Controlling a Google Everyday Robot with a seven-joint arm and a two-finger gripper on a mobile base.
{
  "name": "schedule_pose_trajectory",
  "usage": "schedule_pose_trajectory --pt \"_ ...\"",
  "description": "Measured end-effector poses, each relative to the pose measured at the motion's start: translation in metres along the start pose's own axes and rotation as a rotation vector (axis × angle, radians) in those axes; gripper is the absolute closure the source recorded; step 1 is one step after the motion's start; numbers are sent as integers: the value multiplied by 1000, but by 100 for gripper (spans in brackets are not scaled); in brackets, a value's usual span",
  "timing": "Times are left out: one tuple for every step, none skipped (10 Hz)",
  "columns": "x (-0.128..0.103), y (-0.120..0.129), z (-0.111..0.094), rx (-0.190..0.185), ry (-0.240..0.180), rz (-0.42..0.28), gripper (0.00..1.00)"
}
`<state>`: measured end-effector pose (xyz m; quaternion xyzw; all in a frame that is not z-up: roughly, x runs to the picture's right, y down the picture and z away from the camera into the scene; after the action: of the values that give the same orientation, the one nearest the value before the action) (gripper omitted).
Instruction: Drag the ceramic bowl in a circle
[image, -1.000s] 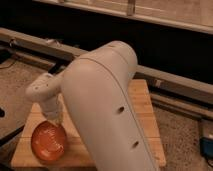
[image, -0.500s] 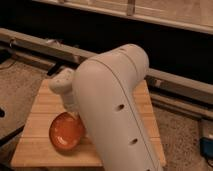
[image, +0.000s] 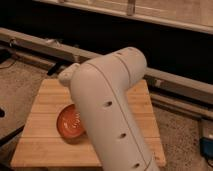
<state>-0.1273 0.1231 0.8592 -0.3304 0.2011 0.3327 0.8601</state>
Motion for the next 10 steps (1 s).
schedule_pose_trajectory --pt "-15 7 -3 2 -8 -8 100" --pt "-30 15 -6 3 -18 -21 100" --pt "-44 25 -10 4 -28 -38 100" --pt "-57 36 -15 4 -38 -59 100" --pt "-71 54 -20 3 -52 -88 100" --pt "-79 73 -23 -3 -61 -116 100" --pt "-82 87 -25 -12 -69 -137 100" --pt "-82 104 -27 -21 -76 -164 100" --pt "-80 117 -29 -33 -86 -178 100" --pt "-77 128 -31 -46 -93 -193 100"
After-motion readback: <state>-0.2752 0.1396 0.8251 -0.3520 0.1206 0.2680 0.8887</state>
